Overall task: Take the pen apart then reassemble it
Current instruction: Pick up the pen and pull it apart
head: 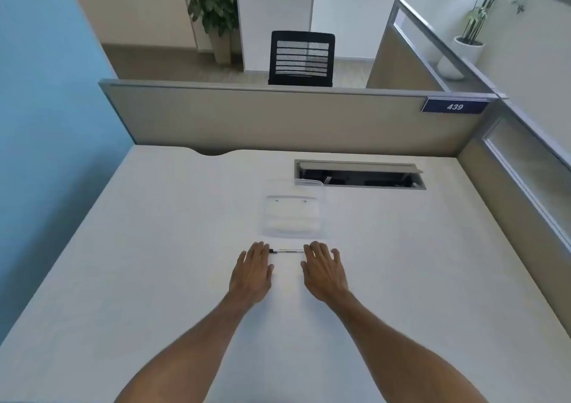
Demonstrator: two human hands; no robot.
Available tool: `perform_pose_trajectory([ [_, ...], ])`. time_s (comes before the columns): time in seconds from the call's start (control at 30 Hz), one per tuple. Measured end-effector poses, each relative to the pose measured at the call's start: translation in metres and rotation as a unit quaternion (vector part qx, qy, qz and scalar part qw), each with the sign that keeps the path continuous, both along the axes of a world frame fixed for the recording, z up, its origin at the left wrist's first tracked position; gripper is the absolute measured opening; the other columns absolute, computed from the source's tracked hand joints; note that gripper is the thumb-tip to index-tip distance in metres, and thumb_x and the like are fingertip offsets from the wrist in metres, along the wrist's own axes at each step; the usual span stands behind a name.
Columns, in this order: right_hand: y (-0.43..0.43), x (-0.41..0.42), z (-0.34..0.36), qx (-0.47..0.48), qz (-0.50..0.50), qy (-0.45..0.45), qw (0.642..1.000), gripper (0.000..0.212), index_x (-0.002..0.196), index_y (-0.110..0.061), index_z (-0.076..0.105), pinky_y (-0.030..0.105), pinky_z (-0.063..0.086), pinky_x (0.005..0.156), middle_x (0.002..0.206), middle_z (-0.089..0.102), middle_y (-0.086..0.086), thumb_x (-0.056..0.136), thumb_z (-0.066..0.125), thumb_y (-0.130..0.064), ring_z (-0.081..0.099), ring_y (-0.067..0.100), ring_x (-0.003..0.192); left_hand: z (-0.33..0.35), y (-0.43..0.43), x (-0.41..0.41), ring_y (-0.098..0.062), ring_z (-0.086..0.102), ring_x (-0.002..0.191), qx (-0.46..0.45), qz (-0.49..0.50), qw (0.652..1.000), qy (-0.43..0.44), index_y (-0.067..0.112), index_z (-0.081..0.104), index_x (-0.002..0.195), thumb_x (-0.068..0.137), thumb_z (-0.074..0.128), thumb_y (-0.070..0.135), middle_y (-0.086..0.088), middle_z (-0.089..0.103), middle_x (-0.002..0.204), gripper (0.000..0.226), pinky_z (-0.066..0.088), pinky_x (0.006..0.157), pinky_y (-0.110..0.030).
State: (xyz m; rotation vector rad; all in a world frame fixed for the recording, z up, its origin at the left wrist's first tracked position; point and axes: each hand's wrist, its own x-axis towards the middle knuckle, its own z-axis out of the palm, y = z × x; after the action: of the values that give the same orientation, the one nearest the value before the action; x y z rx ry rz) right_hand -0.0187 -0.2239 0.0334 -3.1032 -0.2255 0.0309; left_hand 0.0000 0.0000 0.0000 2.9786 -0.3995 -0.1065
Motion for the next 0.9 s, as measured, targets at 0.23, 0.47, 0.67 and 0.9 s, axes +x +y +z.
perform_pose_trajectory([
  [0.23,0.008,0.015,0.003,0.000,-0.014,0.042,0.999,0.035,0.109,-0.013,0.074,0.050,0.054,0.092,0.117,0.069,0.007,0.074,0.080,-0.012,0.067,0.030,0.110,-0.008,0.004,0.003,-0.027,0.061,0.146,-0.004,-0.047,0.996,0.071,0.009,0.058,0.156,0.100,0.037,0.036,-0.007,0.059,0.161,0.066,0.058,0.109,-0.050],
  [0.47,0.008,0.040,-0.008,0.013,-0.044,0.039,0.998,0.041,0.108,-0.014,0.074,0.047,0.050,0.093,0.111,0.068,0.006,0.073,0.072,0.006,0.063,0.030,0.110,-0.017,0.007,0.010,-0.026,0.043,0.159,-0.026,-0.059,0.997,0.044,0.013,0.037,0.169,0.104,0.025,0.037,-0.004,0.039,0.175,0.070,0.043,0.124,-0.051],
  [0.67,0.005,0.050,-0.018,0.020,-0.046,0.008,0.999,0.041,0.093,-0.014,0.070,0.045,0.052,0.081,0.095,0.067,0.005,0.063,0.074,0.013,0.066,0.031,0.097,-0.020,0.014,0.016,-0.026,0.038,0.162,-0.046,-0.072,0.996,0.027,0.016,0.032,0.171,0.105,0.026,0.036,-0.002,0.032,0.178,0.069,0.037,0.128,-0.050],
  [0.9,0.000,0.048,-0.021,0.045,-0.025,-0.035,0.998,0.046,0.082,-0.014,0.065,0.043,0.050,0.072,0.084,0.064,0.002,0.050,0.074,0.018,0.064,0.031,0.084,-0.018,0.019,0.014,-0.028,0.034,0.163,-0.099,-0.049,0.994,0.025,0.014,0.030,0.172,0.106,0.022,0.038,-0.004,0.034,0.178,0.071,0.032,0.132,-0.046],
])
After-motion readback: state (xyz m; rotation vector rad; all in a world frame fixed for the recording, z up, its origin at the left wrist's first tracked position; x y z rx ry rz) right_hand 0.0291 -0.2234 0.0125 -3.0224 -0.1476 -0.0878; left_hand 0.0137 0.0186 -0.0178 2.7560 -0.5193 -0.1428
